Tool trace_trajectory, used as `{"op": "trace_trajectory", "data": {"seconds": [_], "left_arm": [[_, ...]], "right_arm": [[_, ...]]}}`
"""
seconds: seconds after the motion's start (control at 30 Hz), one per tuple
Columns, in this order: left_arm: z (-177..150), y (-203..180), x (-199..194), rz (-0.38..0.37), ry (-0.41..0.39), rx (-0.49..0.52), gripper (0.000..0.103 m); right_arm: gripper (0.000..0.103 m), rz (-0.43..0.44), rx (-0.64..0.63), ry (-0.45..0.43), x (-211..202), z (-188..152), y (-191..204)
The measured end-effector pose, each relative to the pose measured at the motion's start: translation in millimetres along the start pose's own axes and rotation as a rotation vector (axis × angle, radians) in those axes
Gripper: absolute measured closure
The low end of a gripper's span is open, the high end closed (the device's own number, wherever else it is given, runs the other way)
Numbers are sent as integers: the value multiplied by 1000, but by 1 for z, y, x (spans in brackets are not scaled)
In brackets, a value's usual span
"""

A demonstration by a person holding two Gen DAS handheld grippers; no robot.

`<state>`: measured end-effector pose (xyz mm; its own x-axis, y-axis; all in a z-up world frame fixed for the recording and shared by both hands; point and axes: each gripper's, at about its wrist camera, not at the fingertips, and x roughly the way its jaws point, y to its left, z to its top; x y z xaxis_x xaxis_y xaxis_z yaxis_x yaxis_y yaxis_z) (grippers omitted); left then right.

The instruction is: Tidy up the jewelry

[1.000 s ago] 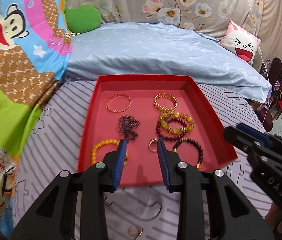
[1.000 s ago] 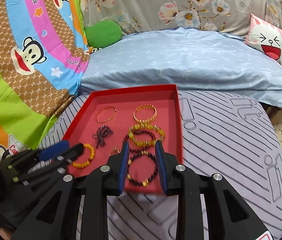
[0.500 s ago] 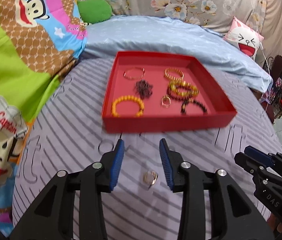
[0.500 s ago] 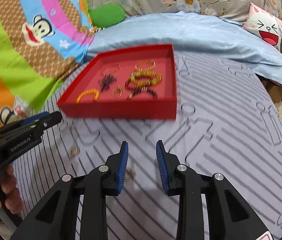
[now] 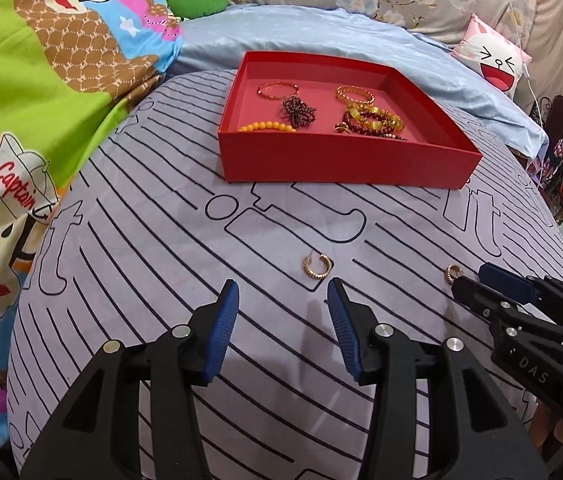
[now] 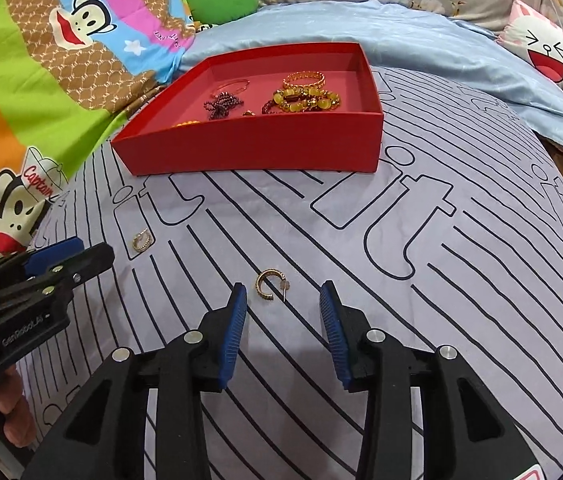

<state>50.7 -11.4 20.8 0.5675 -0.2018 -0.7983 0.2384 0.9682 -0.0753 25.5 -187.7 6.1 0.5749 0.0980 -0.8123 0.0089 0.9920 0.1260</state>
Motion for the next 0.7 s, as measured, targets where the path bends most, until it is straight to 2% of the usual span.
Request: {"op": "trace_trajectory", "data": {"seconds": [0.2, 0.3, 0.4, 0.7], "left_arm": [[0, -2, 2, -3, 4, 1, 59], [1, -3, 4, -5, 8, 0, 59], [1, -4, 5, -11, 11, 1, 59], [6, -12, 15, -26, 20, 15, 59]], "right_arm": [[65, -27, -31, -4, 7, 3, 6], [72, -49, -55, -9, 9, 3, 10], [85, -62, -75, -14, 9, 2, 12], [86, -35, -32, -4, 6, 2, 6]]}}
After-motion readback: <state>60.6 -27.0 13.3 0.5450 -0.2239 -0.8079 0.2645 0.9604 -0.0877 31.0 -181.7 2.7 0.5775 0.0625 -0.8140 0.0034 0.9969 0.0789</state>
